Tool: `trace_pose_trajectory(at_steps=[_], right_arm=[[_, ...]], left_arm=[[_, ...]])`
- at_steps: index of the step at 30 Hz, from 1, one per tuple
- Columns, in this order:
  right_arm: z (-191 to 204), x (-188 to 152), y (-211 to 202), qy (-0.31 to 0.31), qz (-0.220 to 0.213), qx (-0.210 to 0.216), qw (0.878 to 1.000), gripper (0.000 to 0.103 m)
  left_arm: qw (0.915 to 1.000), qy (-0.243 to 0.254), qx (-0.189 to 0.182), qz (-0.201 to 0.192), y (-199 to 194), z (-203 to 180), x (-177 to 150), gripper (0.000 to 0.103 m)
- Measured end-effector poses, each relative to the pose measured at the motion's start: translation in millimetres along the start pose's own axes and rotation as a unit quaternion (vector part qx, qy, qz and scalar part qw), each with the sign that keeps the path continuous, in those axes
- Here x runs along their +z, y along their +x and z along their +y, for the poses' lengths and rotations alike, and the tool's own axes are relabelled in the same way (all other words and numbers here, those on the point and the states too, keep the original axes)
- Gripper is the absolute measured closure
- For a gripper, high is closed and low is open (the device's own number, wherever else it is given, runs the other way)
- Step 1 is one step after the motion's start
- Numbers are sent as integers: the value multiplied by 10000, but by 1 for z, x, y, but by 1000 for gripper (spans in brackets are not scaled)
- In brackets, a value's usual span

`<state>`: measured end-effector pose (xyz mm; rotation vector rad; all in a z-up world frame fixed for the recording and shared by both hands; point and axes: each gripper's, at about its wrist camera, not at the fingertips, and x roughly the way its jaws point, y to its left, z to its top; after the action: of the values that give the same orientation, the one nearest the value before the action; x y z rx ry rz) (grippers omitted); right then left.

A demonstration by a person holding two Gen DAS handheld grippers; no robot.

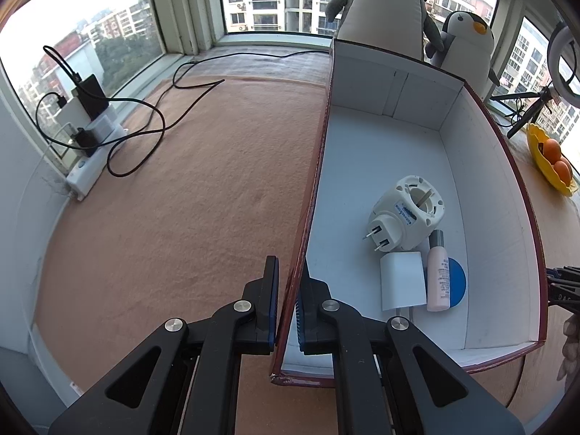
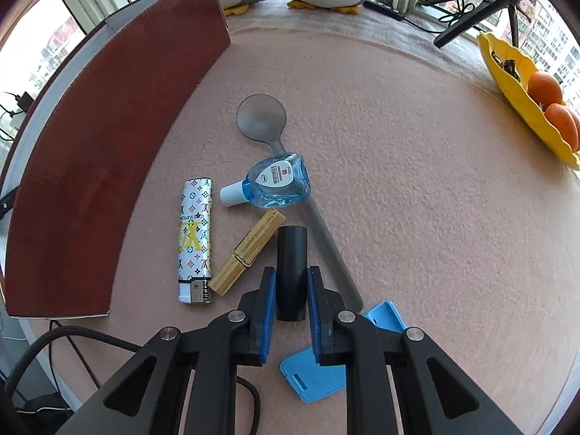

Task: Organize rigid objects
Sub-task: 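Carry the black cylinder into the box and release it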

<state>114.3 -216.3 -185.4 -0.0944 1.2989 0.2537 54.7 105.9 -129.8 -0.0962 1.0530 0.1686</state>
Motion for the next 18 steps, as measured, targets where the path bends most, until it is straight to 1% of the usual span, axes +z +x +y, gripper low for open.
trace_pose_trajectory(at_steps=[6,11,18], right_arm=[[-8,-6,-20,96,-237,13,9997,88],[-12,-8,-45,139,-514,22,9986,88],[2,-1,-82,37,-996,89,9950,88]], left_arm=[[10000,-12,17,1,-1,-1,0,96],[10000,-13,19,-5,-1,-1,0,96],[10000,-2,12,-16,-2,-1,-1,96]])
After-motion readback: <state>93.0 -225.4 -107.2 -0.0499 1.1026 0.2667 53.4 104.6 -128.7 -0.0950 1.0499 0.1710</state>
